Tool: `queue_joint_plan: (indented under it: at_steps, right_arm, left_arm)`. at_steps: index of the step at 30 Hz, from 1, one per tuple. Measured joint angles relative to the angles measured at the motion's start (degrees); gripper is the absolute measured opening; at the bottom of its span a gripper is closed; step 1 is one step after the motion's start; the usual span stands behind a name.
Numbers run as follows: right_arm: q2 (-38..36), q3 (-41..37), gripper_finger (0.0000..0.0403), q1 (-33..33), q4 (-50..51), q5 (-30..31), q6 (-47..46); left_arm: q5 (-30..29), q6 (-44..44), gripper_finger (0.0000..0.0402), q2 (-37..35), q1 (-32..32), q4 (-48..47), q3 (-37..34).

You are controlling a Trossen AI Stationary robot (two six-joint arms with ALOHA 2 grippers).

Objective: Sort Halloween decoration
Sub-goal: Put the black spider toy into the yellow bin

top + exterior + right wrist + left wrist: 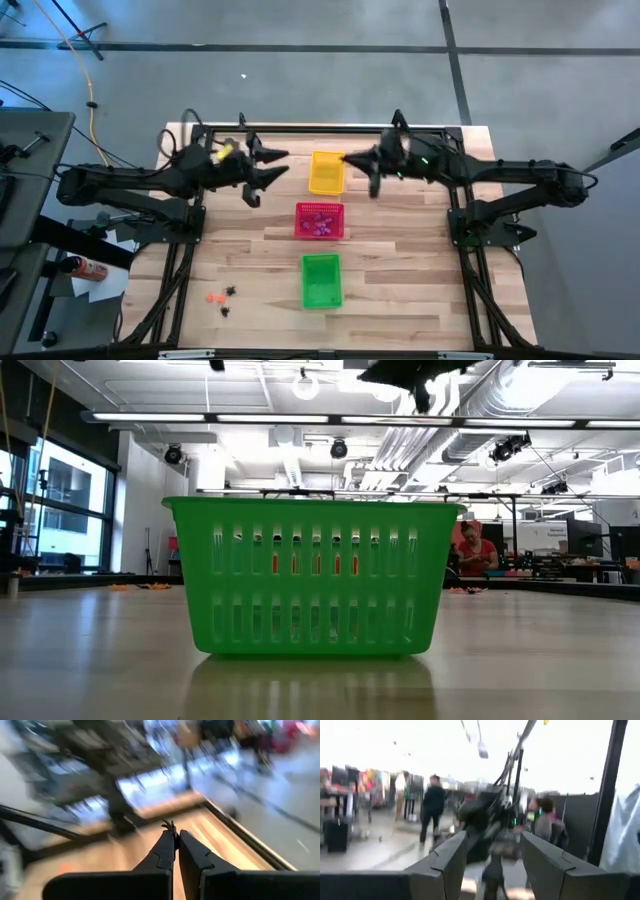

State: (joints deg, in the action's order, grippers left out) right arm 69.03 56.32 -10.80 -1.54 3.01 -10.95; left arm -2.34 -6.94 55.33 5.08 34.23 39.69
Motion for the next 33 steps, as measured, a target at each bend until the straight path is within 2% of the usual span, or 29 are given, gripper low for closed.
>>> queue_joint_plan:
  at_steps: [7,12,17,22,28,33]
  right_arm:
    - [16.98,19.22,0.0001,-6.89,24.47,-0.2,6.19]
    - [28.46,25.47,0.0001,-10.15,30.42,-0.07,6.44]
    - [37.05,26.88,0.0001,-11.64,31.52,-2.22,1.05]
    - [42.44,26.88,0.0008,-11.83,29.88,-4.51,-8.19]
    - [45.28,26.88,0.0042,-11.79,29.91,-4.45,-14.76]
    - [46.23,26.92,0.0087,-11.78,30.05,-3.63,-17.32]
  left_arm:
    - [-2.02,1.52,0.0172,-2.5,0.21,2.02,0.02]
    - [-2.02,1.54,0.0172,-2.91,0.2,1.7,0.02]
    - [-2.02,1.14,0.0172,-2.91,0.2,1.6,0.02]
    - [-2.02,1.16,0.0172,-2.91,0.2,1.58,0.02]
    - [-3.26,1.16,0.0172,-2.91,0.2,1.44,0.02]
    - [-3.29,1.16,0.0172,-2.91,0.2,0.7,0.02]
